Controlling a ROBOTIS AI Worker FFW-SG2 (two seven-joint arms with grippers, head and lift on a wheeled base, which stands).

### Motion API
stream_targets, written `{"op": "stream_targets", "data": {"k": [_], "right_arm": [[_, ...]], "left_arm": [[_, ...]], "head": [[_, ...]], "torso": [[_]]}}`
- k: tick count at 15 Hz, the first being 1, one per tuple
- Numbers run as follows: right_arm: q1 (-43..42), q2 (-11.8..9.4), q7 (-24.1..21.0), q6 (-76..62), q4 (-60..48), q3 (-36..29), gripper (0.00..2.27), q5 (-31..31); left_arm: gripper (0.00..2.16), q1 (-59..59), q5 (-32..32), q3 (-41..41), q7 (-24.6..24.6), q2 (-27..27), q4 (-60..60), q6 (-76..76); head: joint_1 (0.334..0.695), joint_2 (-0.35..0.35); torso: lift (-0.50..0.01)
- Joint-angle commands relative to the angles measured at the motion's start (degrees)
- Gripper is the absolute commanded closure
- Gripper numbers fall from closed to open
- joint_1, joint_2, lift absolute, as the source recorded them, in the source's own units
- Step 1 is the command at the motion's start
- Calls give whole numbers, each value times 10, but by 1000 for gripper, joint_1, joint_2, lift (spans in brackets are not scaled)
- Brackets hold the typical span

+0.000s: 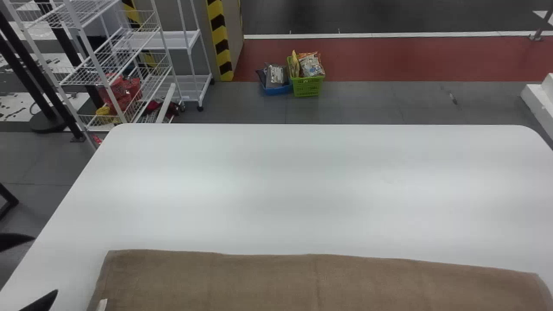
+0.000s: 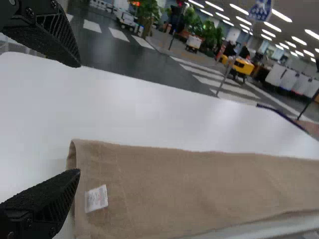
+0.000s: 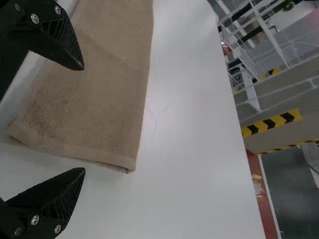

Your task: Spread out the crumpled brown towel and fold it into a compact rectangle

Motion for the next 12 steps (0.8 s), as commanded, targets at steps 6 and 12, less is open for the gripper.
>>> {"op": "stream_targets", "data": {"k": [6,12], "right_arm": [[-89,-7,2,98,-10,-14,53,12],[-133,-23,2,131,1,13,56,32]], "left_arm": [[211,3,69,-49,40,-29,-65,479],[211,44,121,-26,16,-60,-163,732]], "head": [[695,164],[695,167]], "torso": [[-127],[-127]]}}
